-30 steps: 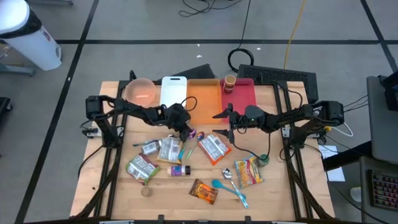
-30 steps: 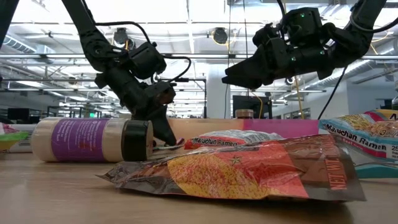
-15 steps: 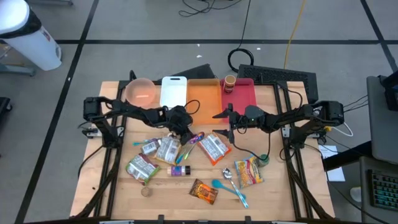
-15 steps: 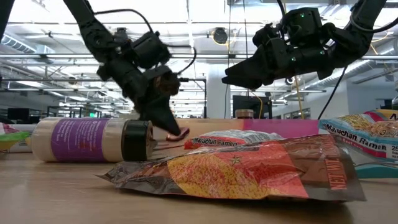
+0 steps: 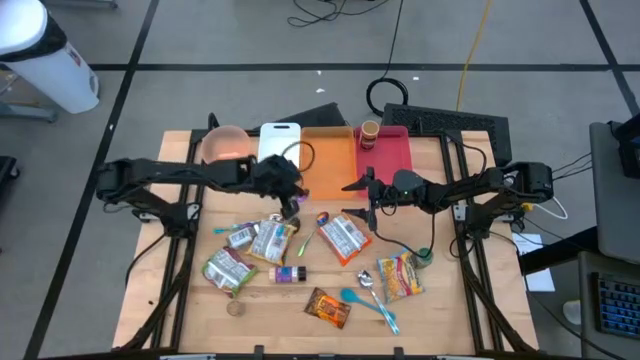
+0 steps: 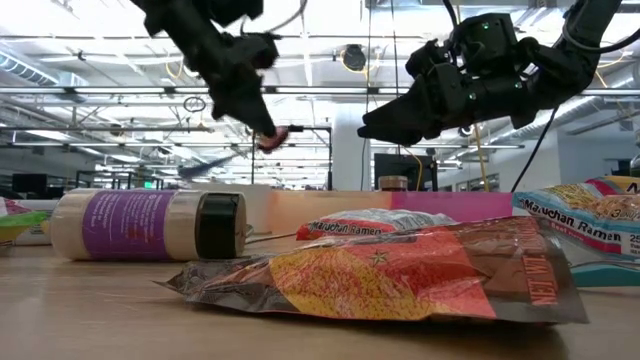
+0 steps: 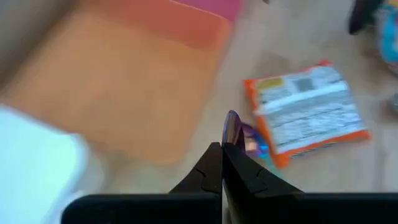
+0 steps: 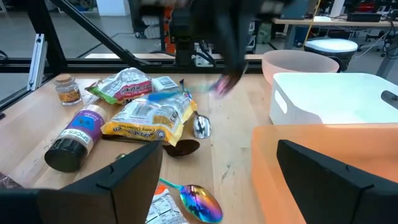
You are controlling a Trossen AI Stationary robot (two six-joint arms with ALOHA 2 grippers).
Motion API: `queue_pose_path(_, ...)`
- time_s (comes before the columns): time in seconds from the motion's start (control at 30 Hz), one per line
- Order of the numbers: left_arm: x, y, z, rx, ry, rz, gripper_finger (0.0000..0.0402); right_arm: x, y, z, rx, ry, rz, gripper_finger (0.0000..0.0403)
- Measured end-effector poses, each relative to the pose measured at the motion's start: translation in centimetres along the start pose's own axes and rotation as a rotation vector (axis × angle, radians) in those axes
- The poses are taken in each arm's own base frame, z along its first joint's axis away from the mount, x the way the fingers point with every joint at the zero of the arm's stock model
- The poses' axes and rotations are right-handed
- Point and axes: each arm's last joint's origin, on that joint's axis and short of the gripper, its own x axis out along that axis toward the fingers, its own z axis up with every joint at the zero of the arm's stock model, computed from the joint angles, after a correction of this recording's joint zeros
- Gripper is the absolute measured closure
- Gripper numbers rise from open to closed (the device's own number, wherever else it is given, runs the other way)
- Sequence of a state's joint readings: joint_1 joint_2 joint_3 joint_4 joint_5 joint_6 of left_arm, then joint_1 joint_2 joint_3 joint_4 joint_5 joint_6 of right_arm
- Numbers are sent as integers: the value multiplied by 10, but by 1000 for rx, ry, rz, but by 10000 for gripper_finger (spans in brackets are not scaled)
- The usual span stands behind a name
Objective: Pick & Place Food Item
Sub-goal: Put the middle purple blue spoon into the white bin
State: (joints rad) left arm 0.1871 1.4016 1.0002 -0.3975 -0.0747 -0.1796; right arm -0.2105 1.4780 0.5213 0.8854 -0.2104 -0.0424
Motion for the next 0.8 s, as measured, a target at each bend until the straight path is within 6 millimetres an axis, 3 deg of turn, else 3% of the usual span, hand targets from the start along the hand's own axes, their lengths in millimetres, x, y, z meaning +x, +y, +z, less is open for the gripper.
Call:
queue_pose_path(0.23,-48,32,14,-93,-142,75,401,0,0,0,-18,-1,1,90)
queue_pose_path(0.4,-65,54,24,-198,-253,-14,401,2,12,1,-184,4,-35,90)
queue_pose_path(0.6,-57,71,39,-260,-355,-204,401,4,38,10,-483,-40,-212,90)
queue_pose_path(0.8,-22,78,50,-320,-394,-342,401,2,52,24,-740,-135,-284,90)
